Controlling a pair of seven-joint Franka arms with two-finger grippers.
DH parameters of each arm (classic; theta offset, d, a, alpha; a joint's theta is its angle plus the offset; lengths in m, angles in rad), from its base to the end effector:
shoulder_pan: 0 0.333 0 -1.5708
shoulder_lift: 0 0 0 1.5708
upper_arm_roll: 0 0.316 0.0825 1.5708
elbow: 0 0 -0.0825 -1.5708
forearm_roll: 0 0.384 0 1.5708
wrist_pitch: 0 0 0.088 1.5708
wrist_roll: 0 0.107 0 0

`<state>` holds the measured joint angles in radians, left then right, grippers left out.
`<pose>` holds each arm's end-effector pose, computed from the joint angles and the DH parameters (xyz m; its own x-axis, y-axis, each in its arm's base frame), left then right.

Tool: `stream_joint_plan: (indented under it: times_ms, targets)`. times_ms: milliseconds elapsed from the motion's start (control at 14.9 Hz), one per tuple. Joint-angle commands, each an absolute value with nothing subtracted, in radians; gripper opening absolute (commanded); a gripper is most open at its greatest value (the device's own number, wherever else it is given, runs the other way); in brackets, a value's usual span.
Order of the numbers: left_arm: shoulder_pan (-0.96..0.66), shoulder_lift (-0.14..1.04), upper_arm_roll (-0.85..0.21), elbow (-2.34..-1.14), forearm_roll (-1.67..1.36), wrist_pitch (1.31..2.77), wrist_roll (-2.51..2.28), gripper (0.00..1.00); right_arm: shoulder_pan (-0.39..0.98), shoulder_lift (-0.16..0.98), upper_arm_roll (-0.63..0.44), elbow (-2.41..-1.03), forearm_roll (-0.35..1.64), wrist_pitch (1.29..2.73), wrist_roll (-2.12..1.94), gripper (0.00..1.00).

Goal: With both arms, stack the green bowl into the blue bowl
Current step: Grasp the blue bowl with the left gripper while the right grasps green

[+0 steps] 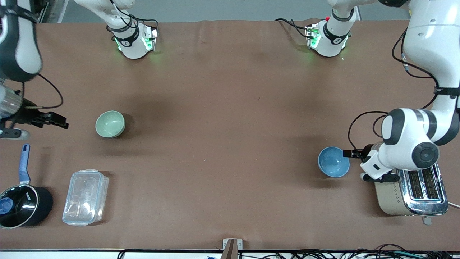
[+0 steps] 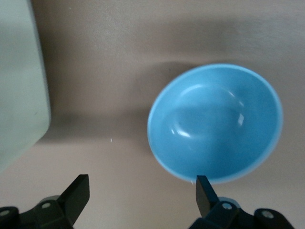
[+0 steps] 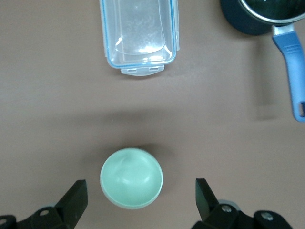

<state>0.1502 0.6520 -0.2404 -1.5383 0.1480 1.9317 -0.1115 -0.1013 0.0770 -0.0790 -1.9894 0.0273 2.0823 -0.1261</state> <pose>0.6765 -0.0287 0.2617 0.9715 -0.0166 -0.2363 -0.0179 -0.9998 -0.0034 0.5644 -0.1008 0.4262 0.9976 -0.0672 0.0182 -0.0669 -0.9976 -0.0158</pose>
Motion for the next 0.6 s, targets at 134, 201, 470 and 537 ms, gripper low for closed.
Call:
stream_joint_plan:
  times_ms: [134, 201, 470, 537]
  targets:
    - [0.140, 0.724, -0.245, -1.503, 0.184, 1.954, -0.219, 0.78, -0.117, 0.073, -0.072, -2.249, 0.026, 2.362, -0.210, 1.00]
    - [0.143, 0.736, -0.245, -1.502, 0.184, 1.953, -0.221, 0.65, -0.133, 0.095, -0.072, -2.266, 0.026, 2.397, -0.231, 1.00]
    - [0.143, 0.759, -0.245, -1.499, 0.179, 1.954, -0.224, 0.18, -0.161, 0.164, -0.071, -2.348, 0.026, 2.545, -0.284, 1.00]
    - [0.141, 0.759, -0.245, -1.497, 0.179, 1.954, -0.224, 0.08, -0.166, 0.181, -0.071, -2.365, 0.026, 2.584, -0.284, 1.00]
